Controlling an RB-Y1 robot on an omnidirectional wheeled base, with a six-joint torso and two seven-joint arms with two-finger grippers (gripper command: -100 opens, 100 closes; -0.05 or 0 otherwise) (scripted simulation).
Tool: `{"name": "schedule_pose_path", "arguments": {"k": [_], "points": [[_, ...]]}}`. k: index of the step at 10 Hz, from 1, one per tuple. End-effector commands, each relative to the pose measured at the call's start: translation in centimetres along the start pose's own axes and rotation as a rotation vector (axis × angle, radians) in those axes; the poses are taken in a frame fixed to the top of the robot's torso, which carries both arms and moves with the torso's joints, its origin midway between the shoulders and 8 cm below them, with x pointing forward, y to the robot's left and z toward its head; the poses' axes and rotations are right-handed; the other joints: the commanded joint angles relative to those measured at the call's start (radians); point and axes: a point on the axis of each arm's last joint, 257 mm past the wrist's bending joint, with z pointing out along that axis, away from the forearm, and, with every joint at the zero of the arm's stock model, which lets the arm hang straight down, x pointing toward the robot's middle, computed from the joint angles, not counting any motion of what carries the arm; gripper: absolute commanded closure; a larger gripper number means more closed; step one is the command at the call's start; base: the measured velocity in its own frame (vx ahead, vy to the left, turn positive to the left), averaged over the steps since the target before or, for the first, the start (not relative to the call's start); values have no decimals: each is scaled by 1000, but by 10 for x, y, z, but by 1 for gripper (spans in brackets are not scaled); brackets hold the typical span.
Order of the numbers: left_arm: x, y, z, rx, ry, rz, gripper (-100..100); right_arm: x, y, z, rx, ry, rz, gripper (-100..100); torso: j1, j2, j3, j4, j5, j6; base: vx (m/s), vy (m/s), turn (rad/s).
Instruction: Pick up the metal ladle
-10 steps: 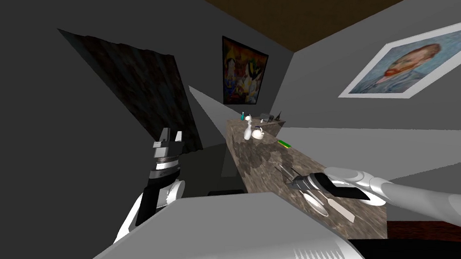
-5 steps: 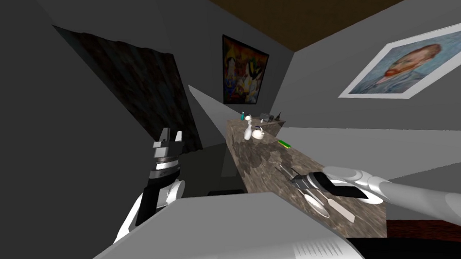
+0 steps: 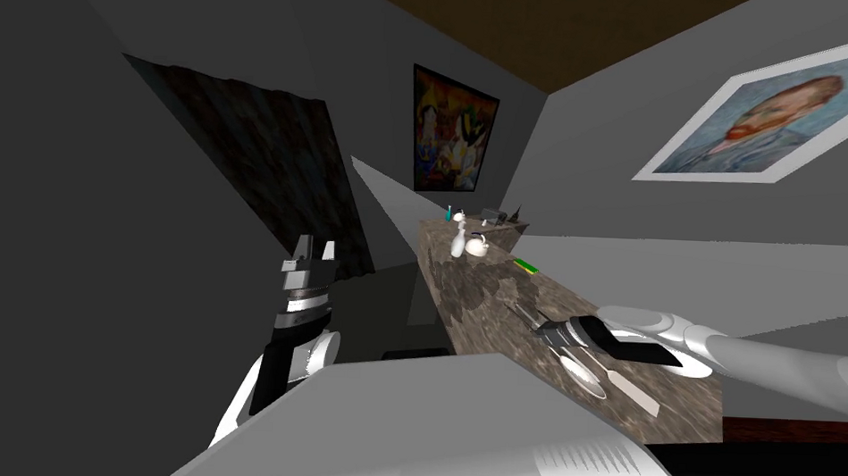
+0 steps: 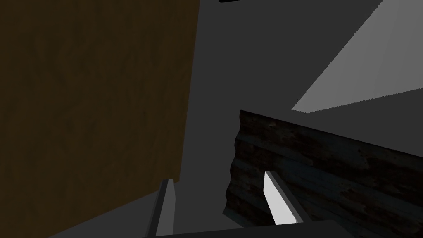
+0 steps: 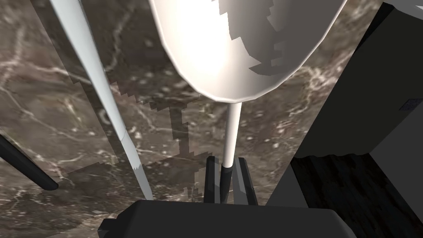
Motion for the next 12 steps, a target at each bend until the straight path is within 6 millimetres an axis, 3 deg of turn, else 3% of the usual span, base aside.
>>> {"name": "schedule_pose_path", "arguments": {"k": [1, 3, 4, 5, 6, 7, 8, 9, 10, 11, 12], "points": [[0, 0, 0, 0, 0, 0, 0, 3, -1, -2, 6, -4, 11, 100, 0, 0, 0, 0, 0, 0, -35, -24, 75], [0, 0, 0, 0, 0, 0, 0, -1, -1, -7, 13, -19, 20, 100, 0, 0, 0, -1, 0, 2, -19, -14, 33], [0, 0, 0, 0, 0, 0, 0, 9, 0, -6, 11, -3, 31, 100, 0, 0, 0, 0, 0, 1, -18, -14, 70], [0, 0, 0, 0, 0, 0, 0, -1, -1, -11, 18, -26, 32, 100, 0, 0, 0, -1, 0, 2, -26, -10, 81], [0, 0, 0, 0, 0, 0, 0, 12, 0, -10, 17, -6, 45, 100, 1, 0, 0, 0, 0, 1, -26, -13, 57], [0, 0, 0, 0, 0, 0, 0, 0, 0, -14, 24, -31, 43, 100, 0, 0, 0, -1, 0, 2, -30, -20, 85], [0, 0, 0, 0, 0, 0, 0, 12, 1, -14, 22, -12, 56, 100, 0, 0, 0, 0, 0, 2, -22, -19, 57], [0, 0, 0, 0, 0, 0, 0, 2, 0, -18, 29, -33, 56, 100, 0, 0, 0, -1, 0, 3, -28, -15, 68], [0, 0, 0, 0, 0, 0, 0, 15, 1, -17, 27, -13, 69, 100, 0, 0, 0, 0, 0, 2, -22, -13, 55], [0, 0, 0, 0, 0, 0, 0, 3, 1, -21, 33, -34, 67, 100, 0, 0, 0, -1, 0, 3, -26, -11, 85], [0, 0, 0, 0, 0, 0, 0, 15, 2, -20, 32, -16, 78, 100, 1, -1, 0, 0, 0, 2, -20, -11, 64]]}}
